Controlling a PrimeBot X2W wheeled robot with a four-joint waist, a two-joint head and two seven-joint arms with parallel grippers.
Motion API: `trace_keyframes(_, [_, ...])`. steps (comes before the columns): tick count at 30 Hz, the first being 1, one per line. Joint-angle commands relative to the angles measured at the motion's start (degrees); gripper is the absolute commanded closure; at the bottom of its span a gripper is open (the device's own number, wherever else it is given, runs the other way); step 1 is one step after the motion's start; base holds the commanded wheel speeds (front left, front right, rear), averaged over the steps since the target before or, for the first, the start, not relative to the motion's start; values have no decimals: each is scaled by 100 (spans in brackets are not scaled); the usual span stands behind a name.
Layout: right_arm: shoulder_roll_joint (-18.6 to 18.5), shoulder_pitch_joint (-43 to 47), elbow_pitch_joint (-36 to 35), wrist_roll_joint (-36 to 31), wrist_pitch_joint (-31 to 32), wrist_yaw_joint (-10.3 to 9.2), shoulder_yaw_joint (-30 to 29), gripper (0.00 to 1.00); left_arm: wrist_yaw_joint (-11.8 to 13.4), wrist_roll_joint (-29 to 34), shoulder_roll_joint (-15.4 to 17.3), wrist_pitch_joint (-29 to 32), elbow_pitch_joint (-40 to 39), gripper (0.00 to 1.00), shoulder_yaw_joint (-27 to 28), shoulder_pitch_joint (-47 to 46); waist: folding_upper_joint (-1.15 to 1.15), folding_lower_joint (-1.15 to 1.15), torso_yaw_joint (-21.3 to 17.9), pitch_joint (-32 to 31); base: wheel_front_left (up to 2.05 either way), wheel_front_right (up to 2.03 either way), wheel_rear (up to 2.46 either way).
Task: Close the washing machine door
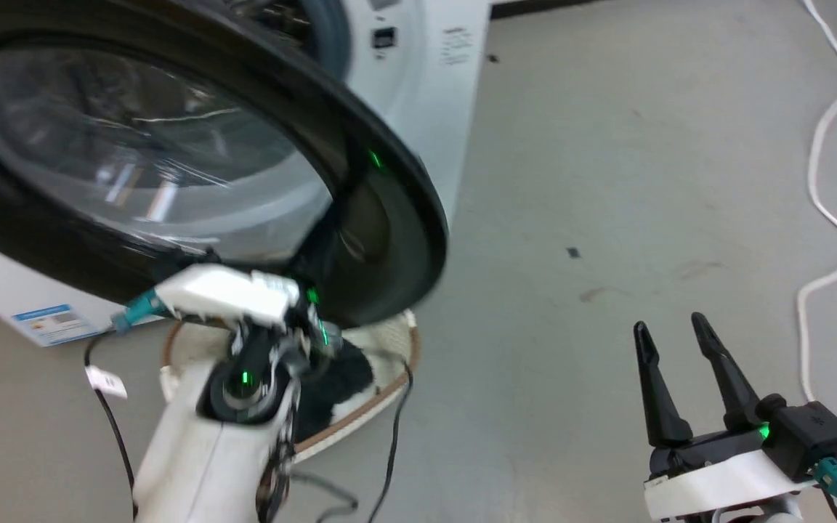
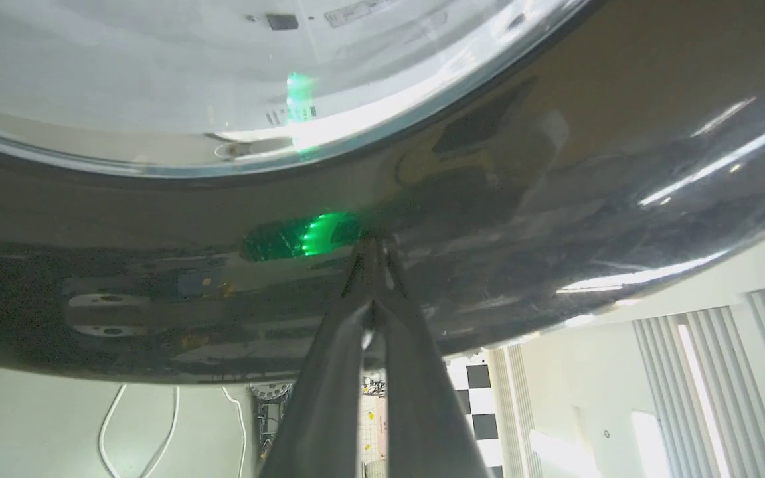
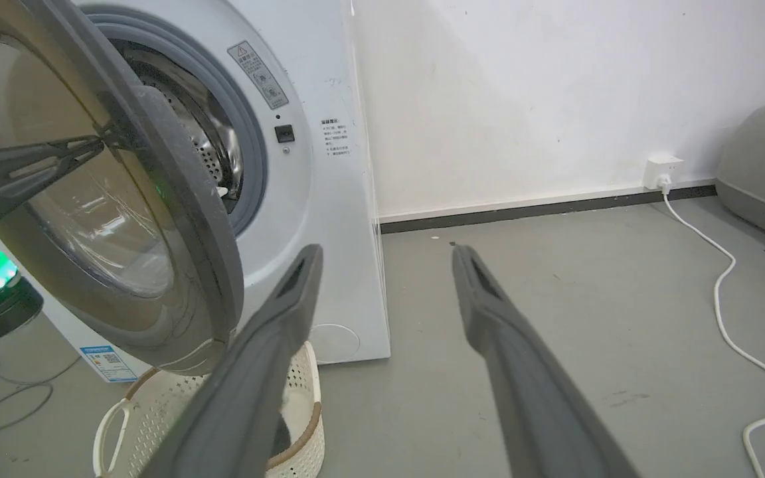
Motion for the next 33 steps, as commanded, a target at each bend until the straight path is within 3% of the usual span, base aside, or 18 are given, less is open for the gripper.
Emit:
trace_keyframes(1, [14, -77, -24, 30, -26, 5, 35, 0, -51, -19, 2, -137, 149, 100, 5, -244, 0, -1, -176, 116, 0, 0, 0])
trace_keyframes(7, [14, -80, -27, 78, -26, 5, 56, 0, -60, 61, 2, -430, 781, 100, -107, -791, 0, -1, -242, 175, 0, 0, 0])
trace_keyframes(13, [14, -69, -52, 65, -26, 5, 8, 0, -66, 402, 98, -432, 714, 100, -410, -553, 0, -1, 86, 16, 0, 0, 0])
trace_keyframes(20, [14, 1, -31, -62, -26, 5, -61, 0, -67, 1631, 838, -781, -60, 100, -1219, 334, 0, -1, 695, -365, 0, 0, 0])
trace_keyframes(26, [14, 124, 8, -129, -26, 5, -105, 0, -66, 3234, 1705, -1717, -319, 100, -1841, 839, 0, -1, 1275, -696, 0, 0, 0])
trace_keyframes(30, [14, 223, 4, -157, -26, 5, -132, 0, 90, 4150, 2008, -2157, -357, 100, -1935, 1102, 0, -1, 1629, -860, 0, 0, 0])
trace_keyframes(33, [14, 271, 10, -182, -26, 5, -106, 0, 252, 4805, 2061, -2261, -575, 100, -1620, 1331, 0, -1, 1827, -910, 0, 0, 0])
